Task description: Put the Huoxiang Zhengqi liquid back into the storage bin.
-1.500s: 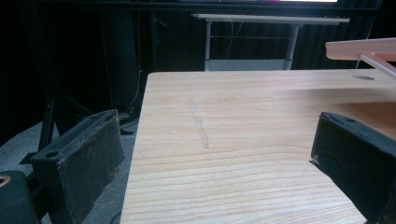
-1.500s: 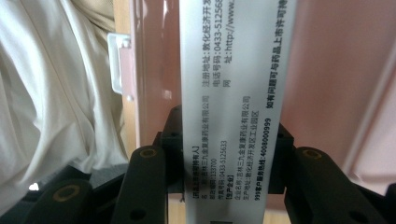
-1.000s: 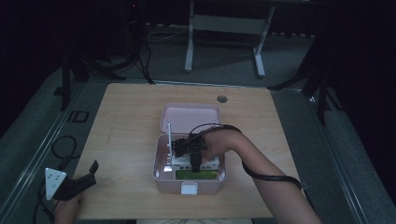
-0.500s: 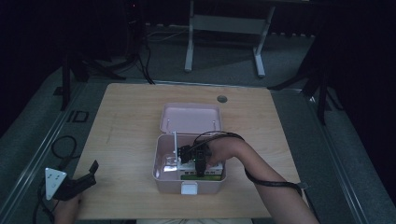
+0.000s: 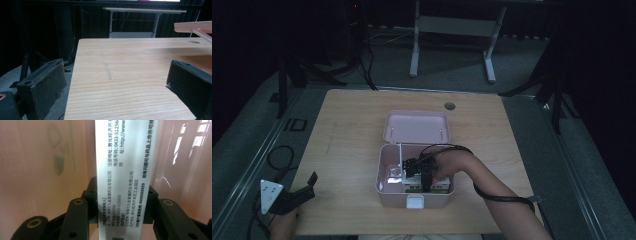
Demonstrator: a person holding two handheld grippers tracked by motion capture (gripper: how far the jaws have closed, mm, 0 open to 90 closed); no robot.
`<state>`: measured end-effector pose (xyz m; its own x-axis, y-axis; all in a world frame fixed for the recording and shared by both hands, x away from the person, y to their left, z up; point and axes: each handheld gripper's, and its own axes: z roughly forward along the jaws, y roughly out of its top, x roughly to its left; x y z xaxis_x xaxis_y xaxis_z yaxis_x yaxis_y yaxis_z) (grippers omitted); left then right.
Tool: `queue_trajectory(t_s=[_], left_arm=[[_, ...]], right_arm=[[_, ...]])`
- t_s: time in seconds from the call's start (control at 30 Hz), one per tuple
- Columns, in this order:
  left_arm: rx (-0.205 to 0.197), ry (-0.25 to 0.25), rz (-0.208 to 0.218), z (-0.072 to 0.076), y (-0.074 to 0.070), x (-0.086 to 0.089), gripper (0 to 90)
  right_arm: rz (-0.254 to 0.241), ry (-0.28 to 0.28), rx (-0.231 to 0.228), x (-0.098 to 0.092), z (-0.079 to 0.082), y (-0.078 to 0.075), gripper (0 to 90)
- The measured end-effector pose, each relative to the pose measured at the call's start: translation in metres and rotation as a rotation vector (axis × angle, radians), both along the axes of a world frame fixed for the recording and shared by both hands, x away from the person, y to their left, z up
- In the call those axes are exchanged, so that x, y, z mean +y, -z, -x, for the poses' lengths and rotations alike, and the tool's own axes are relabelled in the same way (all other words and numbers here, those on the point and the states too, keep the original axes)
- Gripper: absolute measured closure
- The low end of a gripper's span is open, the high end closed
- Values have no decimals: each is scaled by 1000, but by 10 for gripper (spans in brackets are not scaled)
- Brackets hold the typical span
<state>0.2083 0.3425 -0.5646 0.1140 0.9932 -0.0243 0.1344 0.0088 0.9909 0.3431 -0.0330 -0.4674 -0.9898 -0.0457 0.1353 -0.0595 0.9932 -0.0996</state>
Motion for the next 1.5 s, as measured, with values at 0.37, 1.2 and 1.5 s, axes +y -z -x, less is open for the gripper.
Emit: queue_trajectory(t_s=[0.37,1.2,1.5], left_arm=[[2,1,1,0,0,0,23],[5,-2,2,0,0,0,23],[6,-1,-4,0,0,0,23]], right_arm=[[-14,-6,2,-5,1,-22,514],[-427,190,-175,-93,-29,-120,131],[-509,293,-283,-144,-49,-102,129]])
